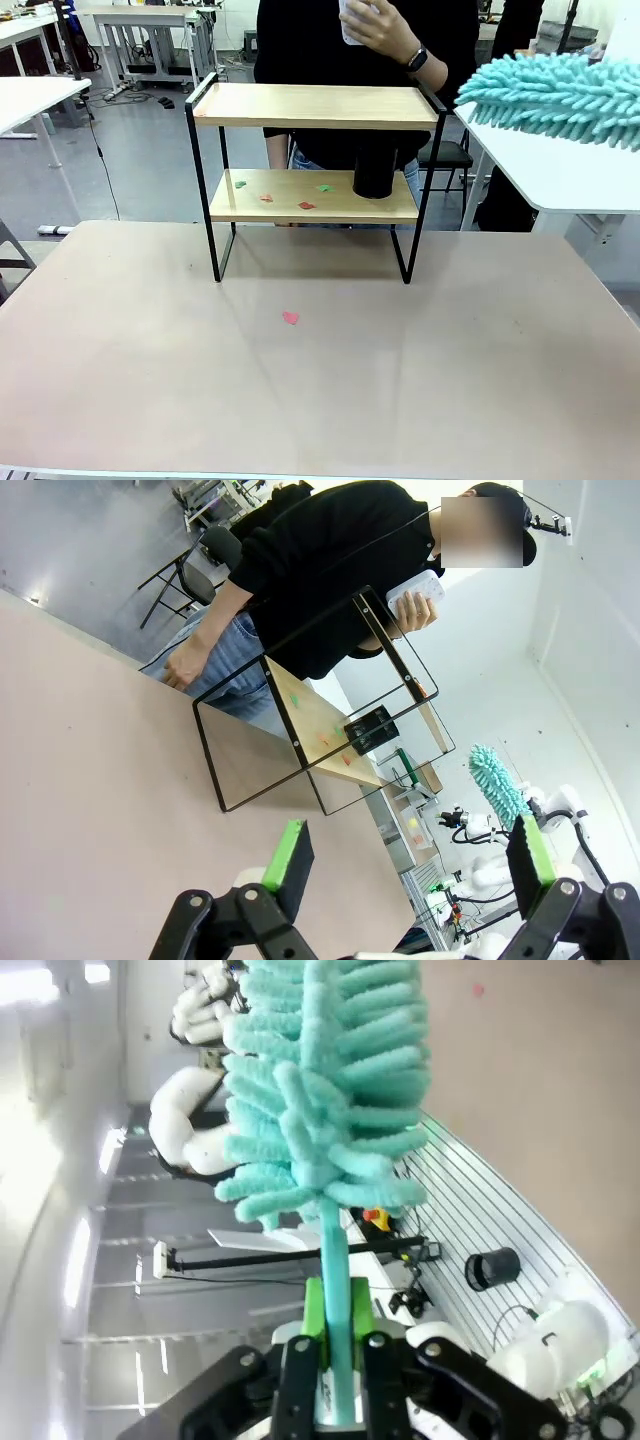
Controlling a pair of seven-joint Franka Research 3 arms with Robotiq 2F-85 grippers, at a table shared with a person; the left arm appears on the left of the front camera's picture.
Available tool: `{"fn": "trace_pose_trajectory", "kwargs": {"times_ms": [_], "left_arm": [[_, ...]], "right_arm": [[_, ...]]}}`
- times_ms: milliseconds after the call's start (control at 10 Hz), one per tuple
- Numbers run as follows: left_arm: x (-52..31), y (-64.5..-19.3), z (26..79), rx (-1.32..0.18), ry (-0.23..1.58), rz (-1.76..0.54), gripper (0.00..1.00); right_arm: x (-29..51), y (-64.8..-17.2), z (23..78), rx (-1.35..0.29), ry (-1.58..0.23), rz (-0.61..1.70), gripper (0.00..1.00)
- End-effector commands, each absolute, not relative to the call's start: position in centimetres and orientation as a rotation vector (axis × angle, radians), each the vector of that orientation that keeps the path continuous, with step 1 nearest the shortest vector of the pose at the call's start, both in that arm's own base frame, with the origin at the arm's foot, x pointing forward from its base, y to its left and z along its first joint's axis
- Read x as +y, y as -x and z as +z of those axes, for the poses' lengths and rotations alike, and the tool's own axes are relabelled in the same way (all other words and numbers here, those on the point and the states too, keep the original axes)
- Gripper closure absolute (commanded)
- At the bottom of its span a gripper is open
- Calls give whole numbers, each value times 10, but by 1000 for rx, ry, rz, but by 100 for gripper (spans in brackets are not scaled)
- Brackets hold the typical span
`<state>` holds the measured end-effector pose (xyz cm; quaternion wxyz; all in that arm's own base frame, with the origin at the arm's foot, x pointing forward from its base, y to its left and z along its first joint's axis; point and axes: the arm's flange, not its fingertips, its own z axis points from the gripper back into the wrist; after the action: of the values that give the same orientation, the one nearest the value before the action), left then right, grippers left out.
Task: Clean the shelf.
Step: Clean the specific tier of the Shelf with the Duster once objects are removed.
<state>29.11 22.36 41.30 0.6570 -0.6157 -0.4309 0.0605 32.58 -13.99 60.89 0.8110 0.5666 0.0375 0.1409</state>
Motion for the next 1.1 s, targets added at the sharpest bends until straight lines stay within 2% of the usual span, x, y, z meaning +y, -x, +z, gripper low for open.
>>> {"fn": "trace_pose_trajectory", "kwargs": {"times_ms": [0,600,800,1000], "left_arm": [[217,-287,412,-987,1395,113,0],[217,-287,412,-987,1395,113,0],[217,-287,412,-987,1395,113,0],[217,-287,412,-987,1395,113,0]], "right_arm": [[-142,-325,596,5,-1297,268,100],[-134,-325,601,-22,-1287,279,100],[-87,-329,640,-103,-1208,367,100],[-6,-356,675,-116,-1027,518,100]]}}
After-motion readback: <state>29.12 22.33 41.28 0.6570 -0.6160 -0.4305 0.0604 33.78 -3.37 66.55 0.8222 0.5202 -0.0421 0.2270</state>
